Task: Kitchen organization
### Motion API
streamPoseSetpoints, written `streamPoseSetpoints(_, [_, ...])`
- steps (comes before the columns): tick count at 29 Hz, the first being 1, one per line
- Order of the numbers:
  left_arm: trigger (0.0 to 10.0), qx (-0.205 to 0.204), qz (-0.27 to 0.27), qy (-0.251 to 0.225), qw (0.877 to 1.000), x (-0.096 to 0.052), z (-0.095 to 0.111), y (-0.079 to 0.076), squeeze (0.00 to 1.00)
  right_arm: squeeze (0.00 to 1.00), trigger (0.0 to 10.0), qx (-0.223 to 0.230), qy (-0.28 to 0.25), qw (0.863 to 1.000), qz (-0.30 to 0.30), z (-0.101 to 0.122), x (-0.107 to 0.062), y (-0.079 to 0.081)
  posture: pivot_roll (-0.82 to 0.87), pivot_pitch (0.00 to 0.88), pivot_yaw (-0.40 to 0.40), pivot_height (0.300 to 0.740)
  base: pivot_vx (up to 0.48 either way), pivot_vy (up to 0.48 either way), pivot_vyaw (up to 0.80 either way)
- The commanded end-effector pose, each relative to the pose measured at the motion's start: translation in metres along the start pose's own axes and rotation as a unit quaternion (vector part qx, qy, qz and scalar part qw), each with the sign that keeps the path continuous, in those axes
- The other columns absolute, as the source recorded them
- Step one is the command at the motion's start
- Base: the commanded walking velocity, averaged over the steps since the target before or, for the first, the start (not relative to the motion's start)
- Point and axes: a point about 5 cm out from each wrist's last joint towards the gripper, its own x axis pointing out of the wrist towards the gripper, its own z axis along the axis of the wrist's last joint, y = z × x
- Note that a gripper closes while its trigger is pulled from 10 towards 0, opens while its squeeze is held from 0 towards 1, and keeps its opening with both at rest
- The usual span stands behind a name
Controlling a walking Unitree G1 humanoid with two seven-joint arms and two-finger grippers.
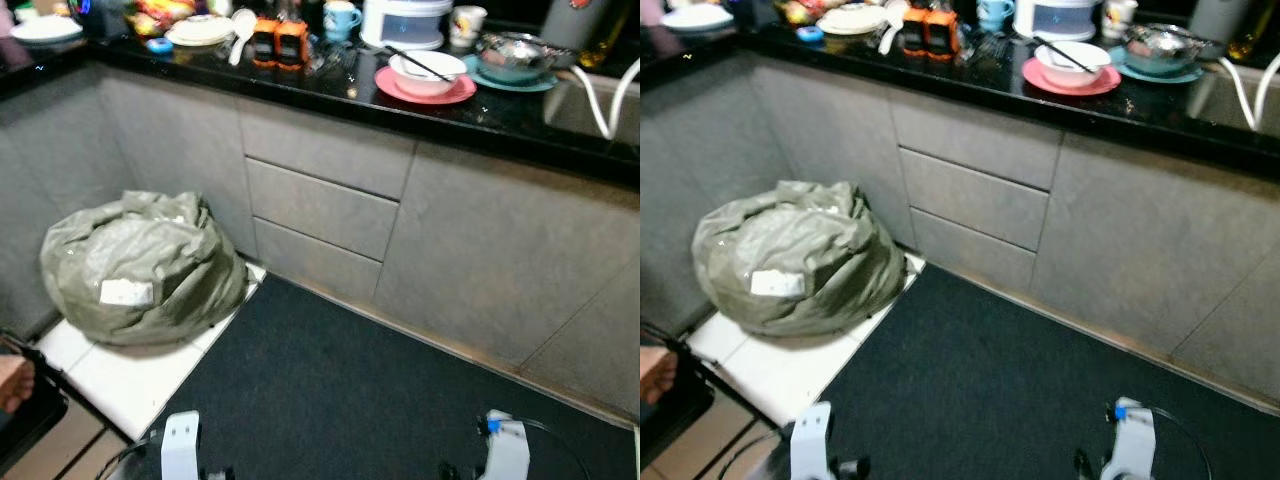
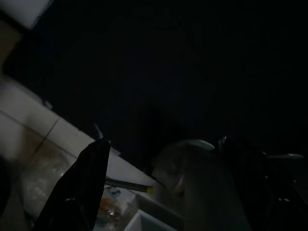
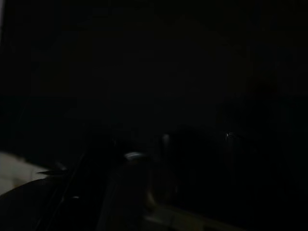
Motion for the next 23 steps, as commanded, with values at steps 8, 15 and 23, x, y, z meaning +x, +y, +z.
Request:
streamPoseSetpoints(8, [10.0, 0.013, -0.004, 0.013, 1.0, -0.0017, -0.0085, 0.0017, 0.0, 0.0, 10.0, 0.014, 0.013, 1.0, -0.021, -0.0101, -0.0027, -0.0059, 0.01, 0.013, 0.005, 0.74, 0.0, 0.0, 0.1])
streamPoseSetpoints(15, [10.0, 0.012, -0.007, 0.011, 1.0, -0.002, -0.0077, 0.0026, 0.0, 0.0, 10.0, 0.013, 0.013, 1.0, -0.022, -0.0102, -0.0024, -0.005, 0.01, 0.023, 0.004, 0.74, 0.0, 0.0, 0.0])
streamPoseSetpoints(23, [10.0, 0.021, -0.011, 0.01, 1.0, -0.0019, -0.0047, 0.0036, 0.0, 0.0, 10.0, 0.021, 0.006, 1.0, -0.02, -0.0078, -0.0016, -0.0033, 0.01, 0.057, 0.022, 0.74, 0.0, 0.0, 0.0])
